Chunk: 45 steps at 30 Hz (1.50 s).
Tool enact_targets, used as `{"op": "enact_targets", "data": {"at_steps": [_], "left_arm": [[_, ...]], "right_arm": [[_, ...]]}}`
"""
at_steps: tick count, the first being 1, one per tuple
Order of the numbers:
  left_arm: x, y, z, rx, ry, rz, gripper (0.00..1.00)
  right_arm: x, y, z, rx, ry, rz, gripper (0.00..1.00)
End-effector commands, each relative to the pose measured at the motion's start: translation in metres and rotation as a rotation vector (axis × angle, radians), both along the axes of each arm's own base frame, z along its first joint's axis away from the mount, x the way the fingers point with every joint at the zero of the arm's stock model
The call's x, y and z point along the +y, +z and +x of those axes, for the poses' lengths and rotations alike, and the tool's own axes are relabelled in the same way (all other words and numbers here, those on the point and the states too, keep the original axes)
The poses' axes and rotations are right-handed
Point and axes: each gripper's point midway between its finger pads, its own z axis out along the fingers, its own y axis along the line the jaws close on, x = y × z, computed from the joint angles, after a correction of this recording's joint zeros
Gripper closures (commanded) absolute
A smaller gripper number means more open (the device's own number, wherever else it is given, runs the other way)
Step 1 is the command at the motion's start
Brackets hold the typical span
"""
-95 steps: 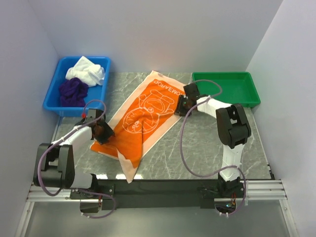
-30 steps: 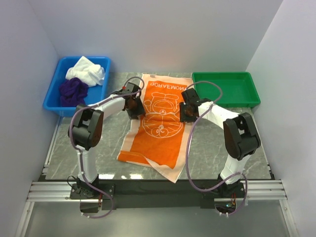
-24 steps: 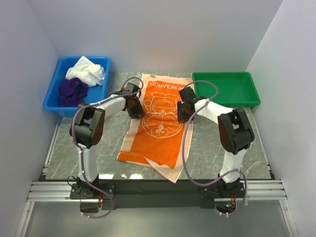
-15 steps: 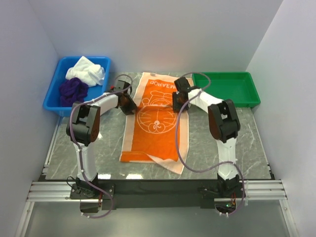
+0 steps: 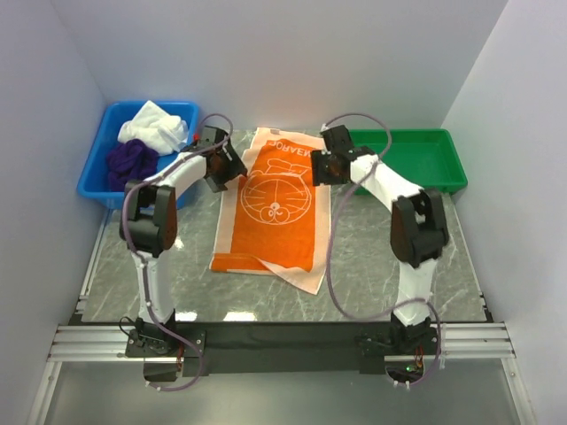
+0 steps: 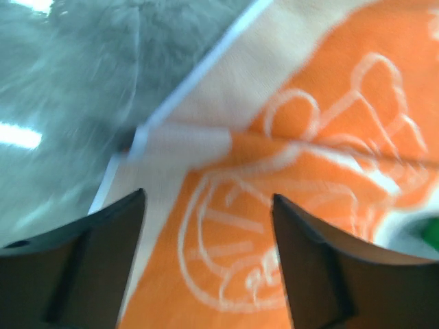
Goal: Fold and stack the towels
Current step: Flatten out the crumpled towel
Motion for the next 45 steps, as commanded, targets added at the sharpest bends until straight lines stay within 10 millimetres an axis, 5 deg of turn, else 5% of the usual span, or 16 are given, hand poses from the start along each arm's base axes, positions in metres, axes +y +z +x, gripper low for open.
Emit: {"op": "enact_targets", "data": {"at_steps": [1,3,4,8,9,10,12,14,15,19,35,39,43,45], "left_arm": [[0.01,0.113,-0.013,-0.219,-0.017,0.002,0.16],[0.023,0.128,-0.03,-0.249,0.008,0.041,0.05],[0.034,0.158,-0.041,-0.316,0.025,0.067,0.01],[0.075,0.195,-0.084,-0.419,0.091,0.191,0.01],[0.084,0.184,-0.098,-0.402,0.1,0.228,0.01],[0.096,0.206,-0.115,-0.467,0.121,0.253,0.01],[0.121,0.193,-0.137,-0.467,0.188,0.339,0.01],[0.142,0.207,-0.162,-0.537,0.254,0.387,0.01],[0.149,0.188,-0.174,-0.508,0.261,0.416,0.01],[0.168,0.183,-0.209,-0.555,0.326,0.444,0.01],[0.173,0.163,-0.216,-0.503,0.335,0.47,0.01],[0.173,0.165,-0.216,-0.519,0.333,0.462,0.01],[0.172,0.165,-0.216,-0.513,0.329,0.465,0.02],[0.172,0.164,-0.215,-0.511,0.327,0.464,0.02]], "right_arm": [[0.059,0.072,-0.042,-0.167,0.217,0.071,0.35],[0.089,0.065,-0.084,-0.149,0.327,0.071,0.32],[0.098,0.062,-0.098,-0.138,0.369,0.074,0.31],[0.14,0.042,-0.16,-0.08,0.53,0.092,0.3],[0.154,0.039,-0.176,-0.07,0.58,0.097,0.31],[0.16,0.036,-0.184,-0.06,0.605,0.101,0.31],[0.17,0.024,-0.199,-0.032,0.648,0.083,0.35],[0.174,0.017,-0.205,-0.016,0.669,0.06,0.38],[0.176,0.01,-0.206,-0.004,0.677,0.048,0.39],[0.194,0.006,-0.218,0.004,0.731,0.039,0.44],[0.229,-0.032,-0.222,0.073,0.809,-0.073,0.55],[0.228,-0.033,-0.222,0.068,0.819,-0.089,0.7],[0.219,-0.032,-0.226,0.065,0.829,-0.118,0.95],[0.218,-0.021,-0.231,0.04,0.848,-0.111,0.98]]}}
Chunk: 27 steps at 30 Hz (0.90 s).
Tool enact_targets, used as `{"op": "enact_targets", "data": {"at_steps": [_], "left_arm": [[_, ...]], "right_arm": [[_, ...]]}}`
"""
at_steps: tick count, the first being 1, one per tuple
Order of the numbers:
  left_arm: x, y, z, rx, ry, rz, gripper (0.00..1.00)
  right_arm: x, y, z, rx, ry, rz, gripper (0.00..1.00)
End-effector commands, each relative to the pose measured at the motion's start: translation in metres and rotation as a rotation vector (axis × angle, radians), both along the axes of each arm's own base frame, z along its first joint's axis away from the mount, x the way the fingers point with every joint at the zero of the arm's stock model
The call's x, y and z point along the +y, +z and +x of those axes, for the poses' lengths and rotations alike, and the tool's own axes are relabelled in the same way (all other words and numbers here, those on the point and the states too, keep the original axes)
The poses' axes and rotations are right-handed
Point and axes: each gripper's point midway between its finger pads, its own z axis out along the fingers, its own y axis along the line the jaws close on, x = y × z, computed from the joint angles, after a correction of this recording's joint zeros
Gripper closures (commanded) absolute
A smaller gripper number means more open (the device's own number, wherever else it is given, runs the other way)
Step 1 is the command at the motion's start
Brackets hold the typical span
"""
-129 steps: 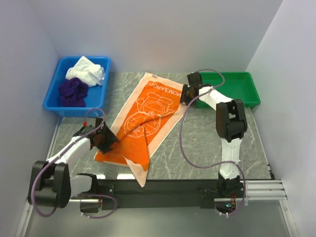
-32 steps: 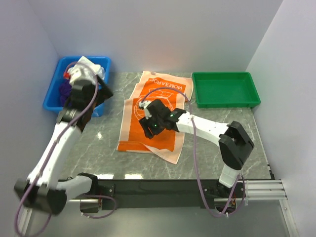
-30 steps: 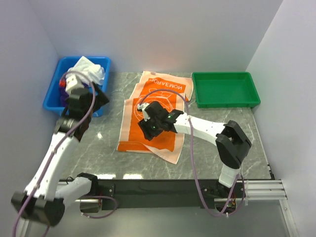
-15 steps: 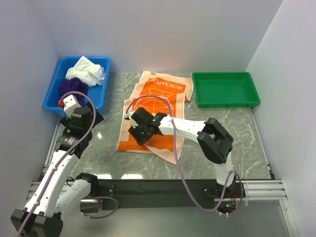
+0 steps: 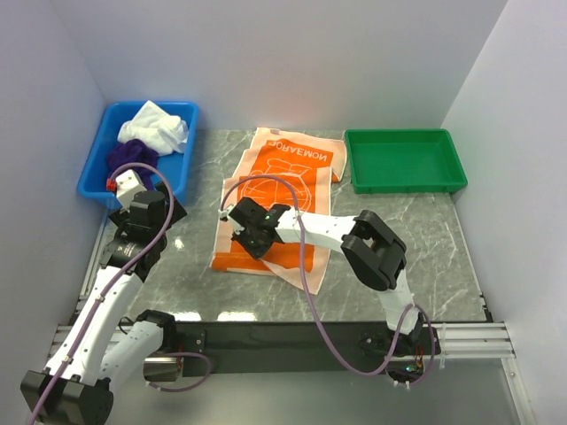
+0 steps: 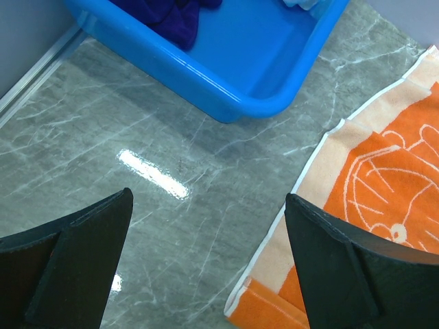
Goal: Fold and stack the towels
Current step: Flatten out the crumpled towel
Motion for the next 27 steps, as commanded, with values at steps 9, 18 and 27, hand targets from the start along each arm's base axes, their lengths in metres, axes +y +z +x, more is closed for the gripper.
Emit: {"op": "enact_targets", "data": {"at_steps": [9,18,27], "left_arm": [[0.002,0.009,0.004,-0.026,0.004,0.007,0.02],[0.0,0.005,0.005,-0.015,-0.007,0.003,0.02],[-0.019,-0.013,0.014,0.054,-0.096,-0.032,0.02]], "right_arm": [[0.005,0.052,-0.088,-0.038,0.291,0.058,0.92],[-0.01,0.043,-0.164,0.134,0.546,0.01,0.61],[-0.101,0.052,-0.059,-0.02,-0.226,0.04,0.52]]}}
